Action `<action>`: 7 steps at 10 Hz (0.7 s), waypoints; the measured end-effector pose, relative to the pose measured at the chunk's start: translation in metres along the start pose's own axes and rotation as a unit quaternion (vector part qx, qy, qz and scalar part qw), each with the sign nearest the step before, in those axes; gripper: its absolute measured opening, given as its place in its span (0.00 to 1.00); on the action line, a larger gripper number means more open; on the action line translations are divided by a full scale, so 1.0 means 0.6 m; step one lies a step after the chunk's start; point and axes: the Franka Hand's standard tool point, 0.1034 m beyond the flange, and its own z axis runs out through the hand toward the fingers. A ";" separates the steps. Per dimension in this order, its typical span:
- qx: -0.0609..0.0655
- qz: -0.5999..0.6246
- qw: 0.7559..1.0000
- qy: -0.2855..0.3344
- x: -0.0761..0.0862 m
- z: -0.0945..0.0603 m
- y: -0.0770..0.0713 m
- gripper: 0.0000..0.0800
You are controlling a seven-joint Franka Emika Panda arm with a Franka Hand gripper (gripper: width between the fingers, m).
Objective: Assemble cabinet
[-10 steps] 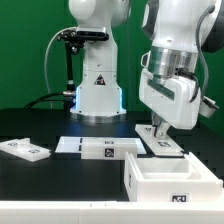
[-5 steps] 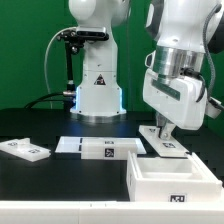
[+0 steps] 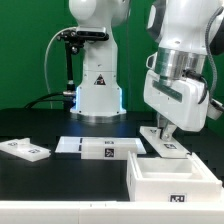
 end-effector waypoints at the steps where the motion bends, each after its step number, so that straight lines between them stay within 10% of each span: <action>1: 0.002 0.000 1.000 0.001 0.001 -0.001 -0.006 0.08; 7: 0.008 0.032 0.999 0.020 0.007 0.005 -0.053 0.08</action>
Offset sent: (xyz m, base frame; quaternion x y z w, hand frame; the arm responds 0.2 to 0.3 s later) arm 0.0191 0.0001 0.0037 0.0049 -0.0041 0.0205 0.9998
